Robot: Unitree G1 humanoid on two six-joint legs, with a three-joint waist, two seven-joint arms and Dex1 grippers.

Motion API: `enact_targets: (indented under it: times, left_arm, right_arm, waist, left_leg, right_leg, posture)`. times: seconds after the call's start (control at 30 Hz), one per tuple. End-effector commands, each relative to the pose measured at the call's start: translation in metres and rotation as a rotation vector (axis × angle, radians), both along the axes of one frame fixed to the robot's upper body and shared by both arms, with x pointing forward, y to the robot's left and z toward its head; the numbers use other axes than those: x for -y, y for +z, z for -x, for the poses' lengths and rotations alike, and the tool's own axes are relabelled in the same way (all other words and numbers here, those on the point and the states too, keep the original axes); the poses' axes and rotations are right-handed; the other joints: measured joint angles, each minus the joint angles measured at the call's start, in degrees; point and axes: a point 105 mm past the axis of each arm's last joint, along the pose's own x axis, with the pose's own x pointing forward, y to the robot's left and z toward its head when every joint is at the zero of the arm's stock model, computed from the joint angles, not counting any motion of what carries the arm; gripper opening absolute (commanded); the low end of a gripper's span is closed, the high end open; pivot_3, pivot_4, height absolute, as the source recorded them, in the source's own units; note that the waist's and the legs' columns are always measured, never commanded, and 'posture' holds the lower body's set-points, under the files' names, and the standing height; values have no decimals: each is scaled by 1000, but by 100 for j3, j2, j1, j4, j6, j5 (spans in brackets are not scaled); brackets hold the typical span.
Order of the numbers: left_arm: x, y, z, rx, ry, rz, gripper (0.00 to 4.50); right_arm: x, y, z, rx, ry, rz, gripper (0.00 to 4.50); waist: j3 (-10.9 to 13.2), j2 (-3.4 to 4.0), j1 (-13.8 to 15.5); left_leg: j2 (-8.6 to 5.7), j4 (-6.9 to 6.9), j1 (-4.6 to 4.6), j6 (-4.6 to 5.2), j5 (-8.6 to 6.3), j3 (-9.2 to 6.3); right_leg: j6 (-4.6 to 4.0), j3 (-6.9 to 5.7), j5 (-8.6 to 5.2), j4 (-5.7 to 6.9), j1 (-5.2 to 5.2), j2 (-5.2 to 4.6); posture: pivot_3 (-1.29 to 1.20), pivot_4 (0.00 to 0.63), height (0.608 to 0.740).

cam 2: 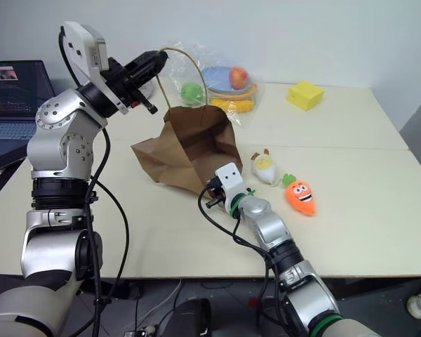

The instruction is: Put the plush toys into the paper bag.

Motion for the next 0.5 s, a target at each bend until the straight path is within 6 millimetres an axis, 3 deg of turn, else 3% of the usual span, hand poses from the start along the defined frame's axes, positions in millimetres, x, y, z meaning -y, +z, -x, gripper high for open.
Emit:
enact_targets:
  times: [0.03,0.3,0.5]
  left_arm:
    - [-4,40,15,159,9,64,0]
    - [-2,41,20,169,-11,66,0]
    - [2,9,15,65,-27,-26,0]
  right_arm:
    - [6,1,-5,4,-44,-1,20]
    - [13,-1,-9,-1,-68,10,20]
    - [13,5,-9,5,-59,-22,20]
  waist:
    - [0,0,-1]
    - [0,0,-3]
    - [0,0,-12]
  left_leg:
    - [0,0,0,0,0,1]
    - [0,-1,0,0,0,1]
    - [1,-3,1,0,0,1]
  right_leg:
    - [0,0,0,0,0,0]
    - [0,0,0,2,-1,0]
    - [0,0,0,2,-1,0]
  posture:
    - [0,150,740]
    - [0,150,740]
    - [0,150,740]
